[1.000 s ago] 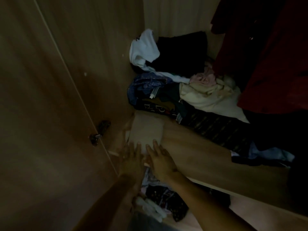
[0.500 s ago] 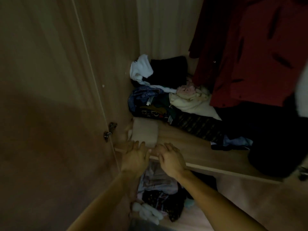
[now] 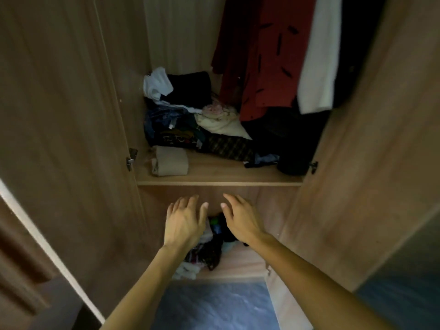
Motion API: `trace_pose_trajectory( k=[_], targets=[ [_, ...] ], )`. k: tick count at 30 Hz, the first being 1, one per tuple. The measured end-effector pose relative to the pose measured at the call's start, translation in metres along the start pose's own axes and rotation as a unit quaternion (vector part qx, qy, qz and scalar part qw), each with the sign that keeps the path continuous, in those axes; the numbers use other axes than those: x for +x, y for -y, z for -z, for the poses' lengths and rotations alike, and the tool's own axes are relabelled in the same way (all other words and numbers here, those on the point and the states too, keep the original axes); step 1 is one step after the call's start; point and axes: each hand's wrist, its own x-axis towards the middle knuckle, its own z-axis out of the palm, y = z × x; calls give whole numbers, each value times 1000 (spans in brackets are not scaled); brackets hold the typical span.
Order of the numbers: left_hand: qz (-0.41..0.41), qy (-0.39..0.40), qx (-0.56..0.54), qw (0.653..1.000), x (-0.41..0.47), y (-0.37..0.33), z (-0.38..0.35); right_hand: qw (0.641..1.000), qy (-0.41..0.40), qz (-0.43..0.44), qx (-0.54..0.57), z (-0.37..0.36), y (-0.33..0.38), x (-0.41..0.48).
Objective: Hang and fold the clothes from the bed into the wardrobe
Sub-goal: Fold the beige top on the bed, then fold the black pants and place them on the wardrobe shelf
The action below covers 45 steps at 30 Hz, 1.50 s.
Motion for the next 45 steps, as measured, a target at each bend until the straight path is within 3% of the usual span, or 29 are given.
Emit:
trace_pose_trajectory(
  k=[10, 19, 23, 30, 37, 45],
  targets=[
    [-147, 69, -116, 980, -88, -111, -1, 988, -106, -102, -38, 75, -52, -157],
    [-306, 172, -237, 906, -278, -287, -22, 938, -206, -268, -79, 155, -104, -429],
    [-385, 241, -274, 848, -398, -364, -12, 893, -234, -371, -96, 191, -102, -587],
    [-494, 355, -294, 737, -586, -466, 15, 782, -296, -538, -106, 230, -70, -823],
    [-590, 425, -276, 629, -728, -542, 17, 674, -357, -640, -97, 244, -40, -980],
    [-624, 474, -269, 560, -845, -640, -25, 591, -350, -721, -85, 264, -67, -1111]
  ],
)
